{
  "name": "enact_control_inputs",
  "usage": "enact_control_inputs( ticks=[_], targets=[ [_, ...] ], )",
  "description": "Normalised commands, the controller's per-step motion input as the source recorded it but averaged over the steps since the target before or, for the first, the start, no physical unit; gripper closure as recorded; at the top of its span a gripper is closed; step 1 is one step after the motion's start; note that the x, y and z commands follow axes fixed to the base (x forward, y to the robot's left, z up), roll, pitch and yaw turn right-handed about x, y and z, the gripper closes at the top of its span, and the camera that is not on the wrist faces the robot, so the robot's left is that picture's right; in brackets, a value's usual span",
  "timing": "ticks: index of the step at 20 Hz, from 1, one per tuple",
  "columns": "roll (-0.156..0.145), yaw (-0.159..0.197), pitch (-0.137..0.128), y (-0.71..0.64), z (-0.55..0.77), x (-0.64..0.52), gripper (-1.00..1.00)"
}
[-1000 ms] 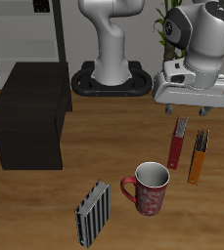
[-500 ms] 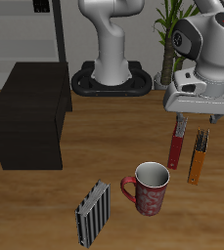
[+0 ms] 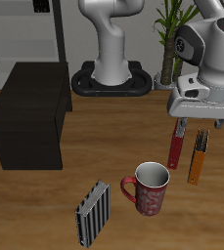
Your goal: Place the orange book flat on top of the shelf
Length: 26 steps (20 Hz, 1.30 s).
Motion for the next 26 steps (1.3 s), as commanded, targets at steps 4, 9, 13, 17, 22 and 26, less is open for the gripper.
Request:
enact_control_inputs(
  ticks=[4,9,13,17,22,26],
  targets=[
    [0.009,0.007,-0.004,0.14,-0.19,0.02,-1.00],
    [0.027,-0.002,0.007,0.17,-0.20,0.03,-1.00],
    [0.017,0.009,0.022,0.10,-0.19,0.02,-1.00],
    [-0.003,-0.007,0.021,0.01,-0.11,0.02,-1.00],
    [0.005,0.008,0.021,-0.01,-0.18,0.04,-1.00],
    [0.003,-0.005,0.031,-0.01,-0.17,0.04,-1.00]
  ],
)
